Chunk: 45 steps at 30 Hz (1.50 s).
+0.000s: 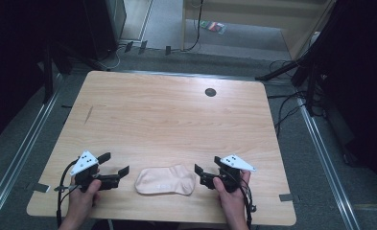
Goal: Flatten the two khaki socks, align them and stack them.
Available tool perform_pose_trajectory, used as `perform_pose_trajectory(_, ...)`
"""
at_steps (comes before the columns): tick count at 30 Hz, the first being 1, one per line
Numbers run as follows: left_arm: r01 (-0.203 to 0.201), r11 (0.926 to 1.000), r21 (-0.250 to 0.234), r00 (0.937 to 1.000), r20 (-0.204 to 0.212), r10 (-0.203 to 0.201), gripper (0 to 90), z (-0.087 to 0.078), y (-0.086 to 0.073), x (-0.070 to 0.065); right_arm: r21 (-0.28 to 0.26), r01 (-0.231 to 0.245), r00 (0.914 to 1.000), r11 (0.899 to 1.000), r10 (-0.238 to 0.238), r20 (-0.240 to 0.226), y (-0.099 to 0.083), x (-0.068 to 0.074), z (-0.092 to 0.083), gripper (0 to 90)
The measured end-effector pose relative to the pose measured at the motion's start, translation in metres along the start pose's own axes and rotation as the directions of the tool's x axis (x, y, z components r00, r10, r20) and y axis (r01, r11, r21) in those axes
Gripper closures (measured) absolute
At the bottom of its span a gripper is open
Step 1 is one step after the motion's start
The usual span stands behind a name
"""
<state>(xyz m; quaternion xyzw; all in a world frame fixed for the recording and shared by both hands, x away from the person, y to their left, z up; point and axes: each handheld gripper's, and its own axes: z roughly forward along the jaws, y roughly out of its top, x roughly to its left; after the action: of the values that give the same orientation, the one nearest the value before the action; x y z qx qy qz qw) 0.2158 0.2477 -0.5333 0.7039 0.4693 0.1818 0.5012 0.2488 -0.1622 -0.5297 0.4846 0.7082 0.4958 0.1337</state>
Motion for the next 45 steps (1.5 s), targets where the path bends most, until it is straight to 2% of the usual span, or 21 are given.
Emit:
perform_pose_trajectory(2,-0.003,1.0000,0.004,0.9997,-0.022,0.003,8.2,-0.001,0.000,0.003,-0.001,0.003,1.0000,1.000,-0.003,0.008,0.001,-0.005,-0.002,13.2)
perform_pose_trajectory(4,0.016,0.9999,0.006,0.9993,-0.034,-0.016,8.2,-0.001,0.000,0.007,-0.006,-0.003,0.9998,1.000,0.003,0.022,0.002,-0.010,-0.004,13.2)
perform_pose_trajectory(6,0.018,0.9998,0.008,0.9987,-0.048,-0.017,8.3,-0.001,0.000,0.011,-0.013,-0.015,0.9993,1.000,0.016,0.033,0.004,-0.015,-0.007,13.2)
perform_pose_trajectory(12,0.021,0.9998,-0.002,0.9966,-0.080,-0.021,8.3,-0.004,-0.001,0.018,-0.029,-0.016,0.9971,0.999,0.018,0.074,0.006,-0.029,-0.015,13.2)
perform_pose_trajectory(14,0.028,0.9996,-0.010,0.9951,-0.094,-0.029,8.3,-0.006,0.000,0.024,-0.041,-0.021,0.9955,0.999,0.025,0.092,0.007,-0.038,-0.019,13.3)
perform_pose_trajectory(19,0.041,0.9991,-0.016,0.9925,-0.115,-0.042,8.3,-0.009,-0.001,0.032,-0.048,-0.028,0.9931,0.998,0.034,0.113,0.008,-0.048,-0.026,13.3)
perform_pose_trajectory(23,0.053,0.9983,-0.026,0.9893,-0.135,-0.056,8.3,-0.013,-0.001,0.040,-0.058,-0.030,0.9873,0.998,0.038,0.154,0.008,-0.059,-0.034,13.4)
perform_pose_trajectory(26,0.067,0.9975,-0.022,0.9875,-0.142,-0.069,8.3,-0.015,-0.002,0.046,-0.064,-0.038,0.9863,0.997,0.048,0.158,0.008,-0.064,-0.037,13.5)
perform_pose_trajectory(32,0.084,0.9960,-0.032,0.9820,-0.167,-0.088,8.3,-0.021,-0.003,0.058,-0.076,-0.038,0.9829,0.996,0.051,0.177,0.008,-0.077,-0.046,13.5)
perform_pose_trajectory(33,0.090,0.9954,-0.033,0.9794,-0.179,-0.094,8.3,-0.023,-0.003,0.062,-0.081,-0.044,0.9806,0.996,0.058,0.187,0.008,-0.082,-0.049,13.5)
perform_pose_trajectory(37,0.103,0.9938,-0.040,0.9761,-0.188,-0.109,8.4,-0.025,-0.004,0.069,-0.086,-0.058,0.9796,0.995,0.073,0.187,0.008,-0.089,-0.054,13.5)
perform_pose_trajectory(38,0.109,0.9930,-0.045,0.9734,-0.197,-0.116,8.4,-0.027,-0.004,0.072,-0.093,-0.062,0.9768,0.994,0.080,0.199,0.007,-0.095,-0.059,13.8)
perform_pose_trajectory(43,0.114,0.9921,-0.052,0.9692,-0.214,-0.123,8.4,-0.032,-0.005,0.080,-0.119,-0.080,0.9708,0.990,0.105,0.216,0.005,-0.107,-0.071,13.8)
perform_pose_trajectory(45,0.120,0.9911,-0.056,0.9648,-0.228,-0.130,8.4,-0.037,-0.006,0.086,-0.129,-0.085,0.9660,0.988,0.114,0.232,0.003,-0.116,-0.078,13.9)
